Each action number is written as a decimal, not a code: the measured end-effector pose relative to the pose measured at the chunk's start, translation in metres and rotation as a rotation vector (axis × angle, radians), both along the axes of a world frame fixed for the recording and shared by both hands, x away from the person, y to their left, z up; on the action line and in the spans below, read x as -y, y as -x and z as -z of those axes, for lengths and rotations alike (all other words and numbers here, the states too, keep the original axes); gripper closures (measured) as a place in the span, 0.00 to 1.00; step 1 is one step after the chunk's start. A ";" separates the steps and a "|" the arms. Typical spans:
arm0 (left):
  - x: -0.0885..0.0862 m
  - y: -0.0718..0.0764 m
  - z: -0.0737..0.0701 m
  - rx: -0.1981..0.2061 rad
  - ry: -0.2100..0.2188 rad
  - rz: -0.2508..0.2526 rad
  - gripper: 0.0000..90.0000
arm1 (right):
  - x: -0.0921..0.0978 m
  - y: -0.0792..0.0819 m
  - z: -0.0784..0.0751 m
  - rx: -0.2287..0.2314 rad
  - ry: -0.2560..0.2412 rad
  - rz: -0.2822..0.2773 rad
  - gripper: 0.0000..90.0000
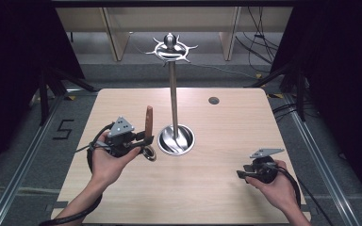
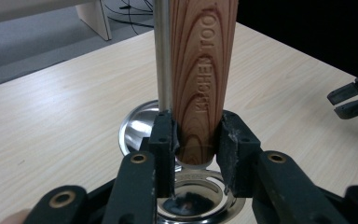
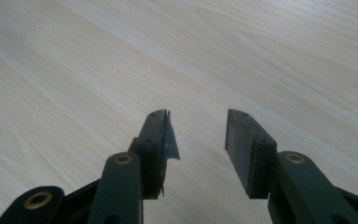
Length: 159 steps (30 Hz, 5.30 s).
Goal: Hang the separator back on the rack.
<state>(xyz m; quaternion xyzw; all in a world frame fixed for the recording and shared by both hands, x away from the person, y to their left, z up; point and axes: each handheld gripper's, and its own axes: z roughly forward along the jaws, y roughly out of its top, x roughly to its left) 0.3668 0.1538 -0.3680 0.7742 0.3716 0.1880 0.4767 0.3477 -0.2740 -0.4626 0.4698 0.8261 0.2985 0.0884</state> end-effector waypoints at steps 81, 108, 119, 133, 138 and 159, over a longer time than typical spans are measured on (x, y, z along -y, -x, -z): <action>0.023 -0.014 -0.045 0.122 0.086 -0.039 0.76 | 0.000 0.000 0.001 0.041 -0.016 0.011 0.66; 0.030 -0.016 -0.054 0.156 0.108 -0.064 0.76 | 0.002 -0.001 -0.001 0.041 -0.010 -0.008 0.66; 0.033 -0.015 -0.058 0.171 0.115 -0.067 0.76 | 0.002 0.000 -0.001 0.042 -0.016 0.000 0.66; 0.037 -0.015 -0.064 0.189 0.116 -0.068 0.76 | 0.000 -0.001 0.002 0.060 -0.030 0.004 0.66; 0.040 -0.016 -0.066 0.198 0.115 -0.080 0.76 | -0.001 -0.001 0.003 0.071 -0.034 0.007 0.66; 0.045 -0.019 -0.072 0.212 0.115 -0.104 0.76 | 0.001 -0.001 -0.001 0.042 -0.015 -0.008 0.66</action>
